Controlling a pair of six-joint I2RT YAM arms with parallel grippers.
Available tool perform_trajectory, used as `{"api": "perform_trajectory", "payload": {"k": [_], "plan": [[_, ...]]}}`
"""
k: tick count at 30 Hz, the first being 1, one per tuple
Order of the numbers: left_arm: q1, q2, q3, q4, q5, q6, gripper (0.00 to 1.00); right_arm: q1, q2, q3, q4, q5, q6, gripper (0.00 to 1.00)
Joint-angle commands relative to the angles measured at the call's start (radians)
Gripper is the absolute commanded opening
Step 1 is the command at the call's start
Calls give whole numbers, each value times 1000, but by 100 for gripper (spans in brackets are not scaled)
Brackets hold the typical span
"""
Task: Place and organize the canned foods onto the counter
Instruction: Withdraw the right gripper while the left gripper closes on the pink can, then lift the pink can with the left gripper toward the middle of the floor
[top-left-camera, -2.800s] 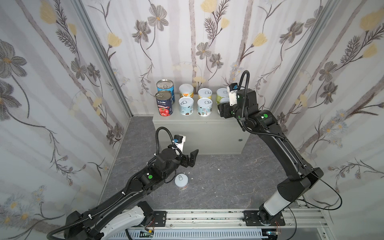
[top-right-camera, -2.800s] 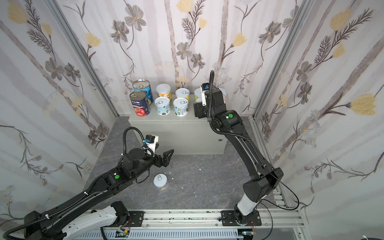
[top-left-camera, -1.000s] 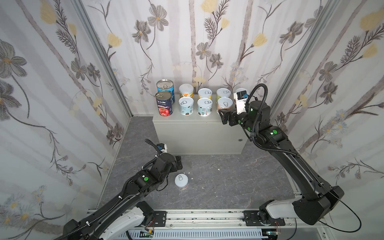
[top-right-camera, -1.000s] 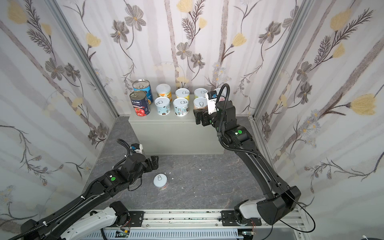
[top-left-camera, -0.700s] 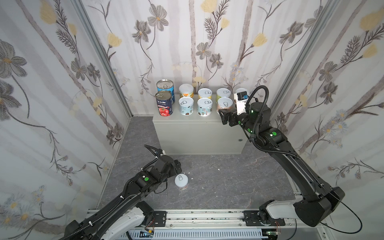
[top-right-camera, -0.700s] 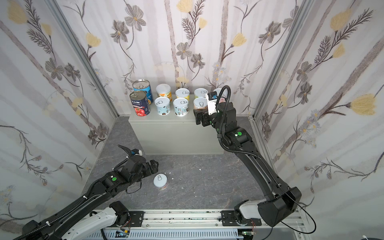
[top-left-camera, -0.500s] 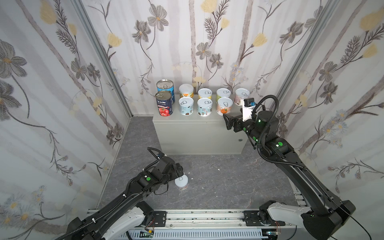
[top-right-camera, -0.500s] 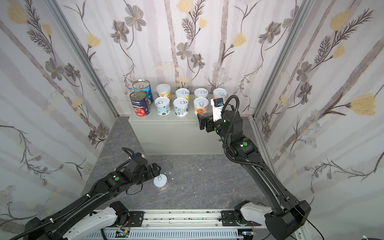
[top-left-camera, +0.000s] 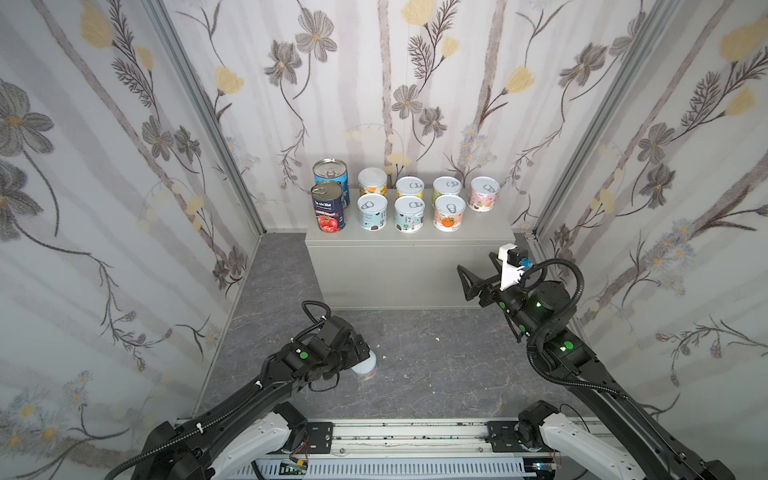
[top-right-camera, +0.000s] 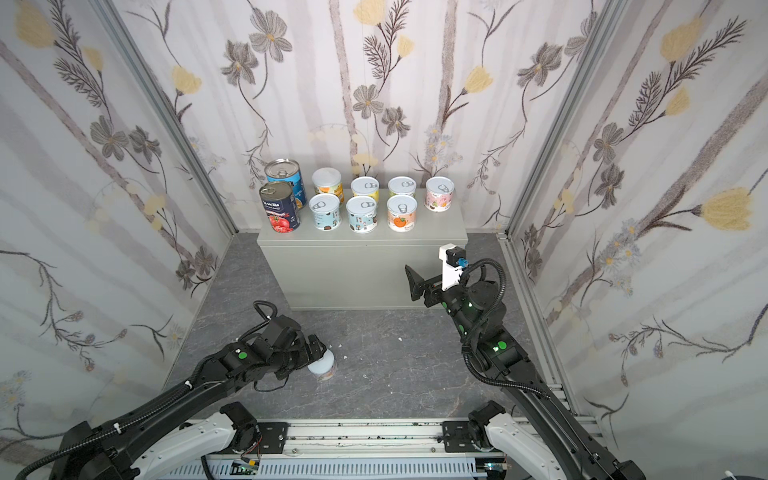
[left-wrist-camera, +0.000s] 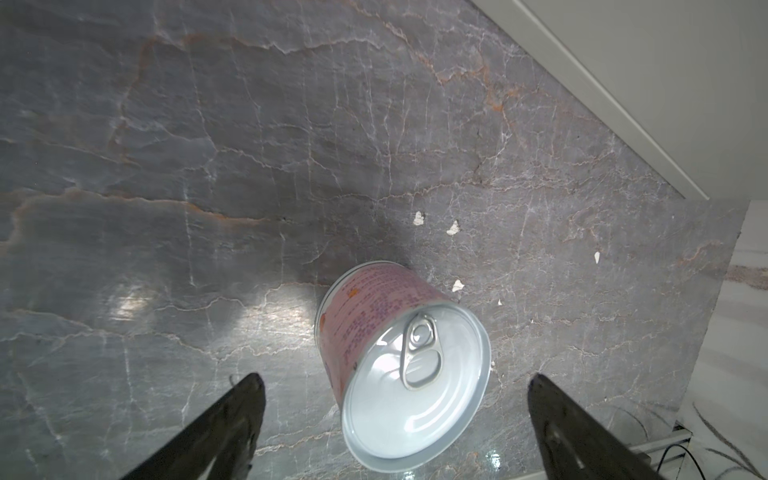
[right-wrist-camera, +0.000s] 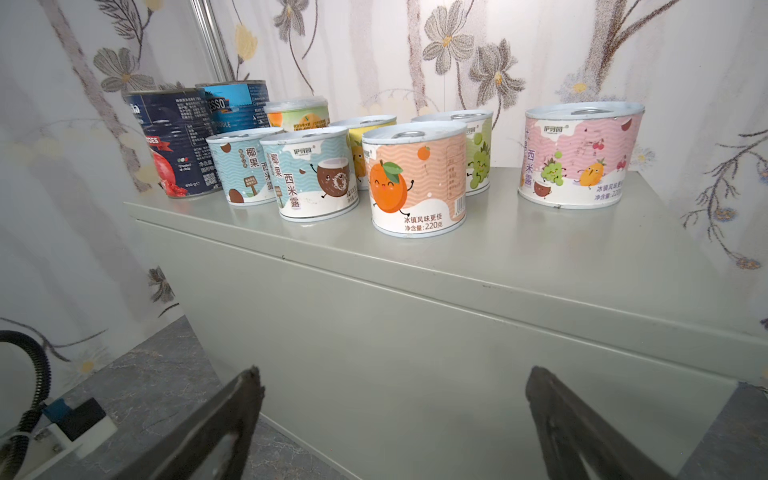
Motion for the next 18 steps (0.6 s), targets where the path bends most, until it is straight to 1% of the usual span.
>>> {"api": "perform_trajectory", "payload": {"k": [1,3,8,14,18], "plan": [[1,34,3,34,53,-20,100,0,-15,-37,83,-20,37,100],[-1,67,7,47,77,-21,100,0,-13,-44,64,-17,42,100],[-20,123,12,109,134,-18,100,0,-11,-74,83,-27,59,100],[-37,184,24,146,163,-18,100,0,-6,-80,70,-3,84,100],[-39,214,41,163,167,-2,100,0,-2,-79,54,-30,84,100]]}}
